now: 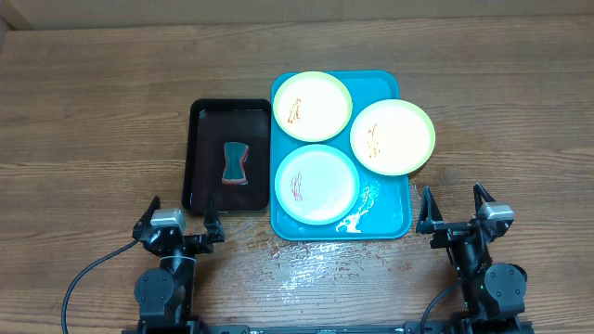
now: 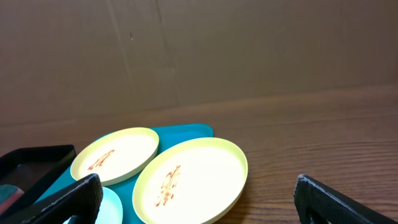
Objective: Clean dirty plates on tray and stack at the side
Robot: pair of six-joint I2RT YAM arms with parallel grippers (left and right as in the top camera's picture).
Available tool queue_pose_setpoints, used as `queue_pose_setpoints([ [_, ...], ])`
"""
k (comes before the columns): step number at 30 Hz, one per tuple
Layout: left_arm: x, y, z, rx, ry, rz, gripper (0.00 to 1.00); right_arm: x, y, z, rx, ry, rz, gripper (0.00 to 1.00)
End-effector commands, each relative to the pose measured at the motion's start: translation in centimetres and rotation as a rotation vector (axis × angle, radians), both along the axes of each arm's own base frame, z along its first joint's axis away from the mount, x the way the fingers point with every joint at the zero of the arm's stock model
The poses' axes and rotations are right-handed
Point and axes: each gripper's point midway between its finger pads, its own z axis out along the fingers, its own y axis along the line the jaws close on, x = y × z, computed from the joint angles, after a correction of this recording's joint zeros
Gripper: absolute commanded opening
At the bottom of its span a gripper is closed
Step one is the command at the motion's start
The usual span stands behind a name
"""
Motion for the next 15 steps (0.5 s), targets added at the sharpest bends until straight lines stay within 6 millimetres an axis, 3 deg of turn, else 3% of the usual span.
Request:
queue_pose_setpoints([
  [1, -0.02, 0.08, 0.05, -0.015, -0.007, 0.003, 1.00, 0.04, -0.32, -0.05, -0.002, -0.009, -0.017, 1.00],
  [15, -0.02, 0.28, 0.19, -0.002, -0.012, 0.014, 1.00, 0.04, -0.32, -0.05, -0.002, -0.009, -0.017, 1.00],
])
